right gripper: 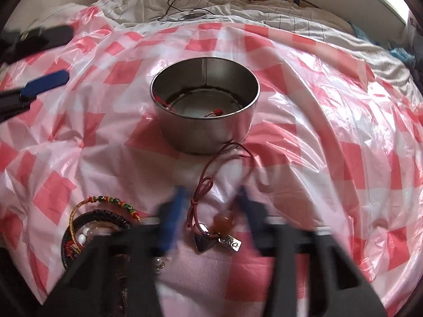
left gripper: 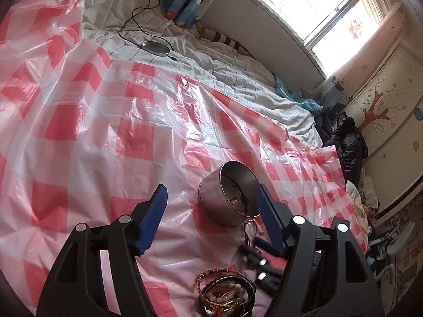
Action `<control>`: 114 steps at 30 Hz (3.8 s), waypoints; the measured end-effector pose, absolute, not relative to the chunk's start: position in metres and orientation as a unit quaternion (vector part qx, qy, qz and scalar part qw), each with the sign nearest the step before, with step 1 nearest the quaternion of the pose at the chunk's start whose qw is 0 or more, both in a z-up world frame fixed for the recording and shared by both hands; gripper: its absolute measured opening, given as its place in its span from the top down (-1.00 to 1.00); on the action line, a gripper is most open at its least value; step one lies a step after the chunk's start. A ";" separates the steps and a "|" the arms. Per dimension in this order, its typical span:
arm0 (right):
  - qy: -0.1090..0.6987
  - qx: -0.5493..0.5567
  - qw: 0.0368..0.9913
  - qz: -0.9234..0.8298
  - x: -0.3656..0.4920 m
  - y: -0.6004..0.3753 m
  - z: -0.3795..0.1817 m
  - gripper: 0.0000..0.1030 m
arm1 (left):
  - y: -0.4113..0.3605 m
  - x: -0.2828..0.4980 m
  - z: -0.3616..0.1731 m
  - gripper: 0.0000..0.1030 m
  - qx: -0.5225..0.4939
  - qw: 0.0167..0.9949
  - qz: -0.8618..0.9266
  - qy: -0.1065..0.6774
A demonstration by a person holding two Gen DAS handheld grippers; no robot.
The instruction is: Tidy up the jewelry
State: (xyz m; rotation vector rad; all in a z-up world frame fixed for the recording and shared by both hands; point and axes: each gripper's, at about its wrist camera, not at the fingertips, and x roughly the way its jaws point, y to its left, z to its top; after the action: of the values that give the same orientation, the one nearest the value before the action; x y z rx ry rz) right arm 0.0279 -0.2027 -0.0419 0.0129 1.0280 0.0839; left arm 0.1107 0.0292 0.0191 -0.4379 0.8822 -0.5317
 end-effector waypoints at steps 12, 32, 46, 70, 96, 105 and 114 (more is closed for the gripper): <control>0.365 0.178 0.908 0.104 0.018 -0.249 0.034 0.87 | 0.032 0.115 0.016 -0.32 -0.215 0.844 -0.249 0.423; 0.367 0.198 0.907 0.055 0.007 -0.263 0.020 -0.34 | 0.039 0.094 0.031 -0.43 -0.132 0.864 -0.238 0.423; 0.394 0.275 0.875 0.065 -0.038 -0.274 -0.009 -0.47 | 0.031 0.034 -0.009 -0.43 -0.125 0.790 -0.332 0.500; 0.388 0.274 0.877 0.073 -0.032 -0.273 -0.009 -0.54 | -0.009 0.055 -0.044 0.90 -0.142 0.762 -0.328 0.541; 0.393 0.277 0.873 0.086 -0.032 -0.270 -0.011 -0.54 | -0.036 0.062 -0.047 0.94 -0.108 0.767 -0.342 0.533; 0.393 0.286 0.869 0.094 -0.031 -0.272 -0.011 -0.54 | 0.005 0.072 -0.020 0.95 -0.203 0.776 -0.363 0.475; 0.443 0.284 0.833 0.174 -0.029 -0.248 -0.023 -0.54 | 0.067 0.084 0.006 0.95 -0.277 0.803 -0.333 0.408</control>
State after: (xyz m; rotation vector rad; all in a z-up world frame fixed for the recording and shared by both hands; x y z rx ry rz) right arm -0.0287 -0.2482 -0.0226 0.6010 0.9386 0.3683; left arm 0.0838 0.0665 0.0065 -0.5934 0.8748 -0.7144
